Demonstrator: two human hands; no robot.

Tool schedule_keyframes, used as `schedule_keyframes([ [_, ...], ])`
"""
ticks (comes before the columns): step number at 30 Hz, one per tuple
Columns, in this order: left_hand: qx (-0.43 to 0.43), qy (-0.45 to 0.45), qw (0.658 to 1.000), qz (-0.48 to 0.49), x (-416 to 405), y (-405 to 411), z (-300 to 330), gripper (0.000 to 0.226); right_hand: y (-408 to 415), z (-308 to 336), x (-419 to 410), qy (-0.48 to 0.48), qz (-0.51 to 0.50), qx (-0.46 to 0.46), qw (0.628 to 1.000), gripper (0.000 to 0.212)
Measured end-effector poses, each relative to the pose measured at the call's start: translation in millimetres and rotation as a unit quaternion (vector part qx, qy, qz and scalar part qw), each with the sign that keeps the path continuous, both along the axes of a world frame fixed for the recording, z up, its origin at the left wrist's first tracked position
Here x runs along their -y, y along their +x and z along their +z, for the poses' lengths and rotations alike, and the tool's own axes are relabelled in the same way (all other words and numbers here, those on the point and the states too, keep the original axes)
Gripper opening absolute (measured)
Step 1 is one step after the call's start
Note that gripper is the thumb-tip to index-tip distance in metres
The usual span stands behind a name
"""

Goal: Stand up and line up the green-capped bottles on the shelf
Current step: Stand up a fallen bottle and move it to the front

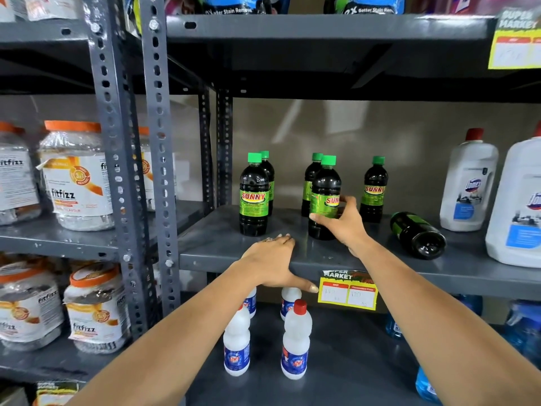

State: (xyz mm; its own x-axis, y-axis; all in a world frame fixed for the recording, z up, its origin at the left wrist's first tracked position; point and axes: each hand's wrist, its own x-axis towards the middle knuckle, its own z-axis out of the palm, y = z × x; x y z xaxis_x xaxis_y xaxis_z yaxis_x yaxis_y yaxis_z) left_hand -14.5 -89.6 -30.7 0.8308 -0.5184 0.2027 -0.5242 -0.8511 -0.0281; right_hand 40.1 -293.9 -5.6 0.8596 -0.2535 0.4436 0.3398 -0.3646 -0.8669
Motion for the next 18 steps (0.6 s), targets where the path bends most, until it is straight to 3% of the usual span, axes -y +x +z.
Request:
schedule_keyframes([
  [5,-0.011,0.002,1.0,-0.001,-0.1,-1.8,1.2,0.134,1.7,-0.5,0.3,0.05,0.062,-0.026,0.996,0.075],
  [9,-0.022,0.006,1.0,-0.006,0.4,-4.0,4.0,0.131,1.5,-4.7,0.3,-0.006,0.016,-0.026,1.0,0.089],
  [14,-0.022,0.008,1.0,-0.007,0.2,-4.6,4.9,0.129,7.0,-4.5,1.9,-0.019,0.026,-0.043,0.999,0.074],
  [18,-0.022,0.004,1.0,-0.003,0.5,-3.9,4.1,0.13,4.5,-5.7,0.7,-0.074,-0.007,-0.024,0.997,0.082],
])
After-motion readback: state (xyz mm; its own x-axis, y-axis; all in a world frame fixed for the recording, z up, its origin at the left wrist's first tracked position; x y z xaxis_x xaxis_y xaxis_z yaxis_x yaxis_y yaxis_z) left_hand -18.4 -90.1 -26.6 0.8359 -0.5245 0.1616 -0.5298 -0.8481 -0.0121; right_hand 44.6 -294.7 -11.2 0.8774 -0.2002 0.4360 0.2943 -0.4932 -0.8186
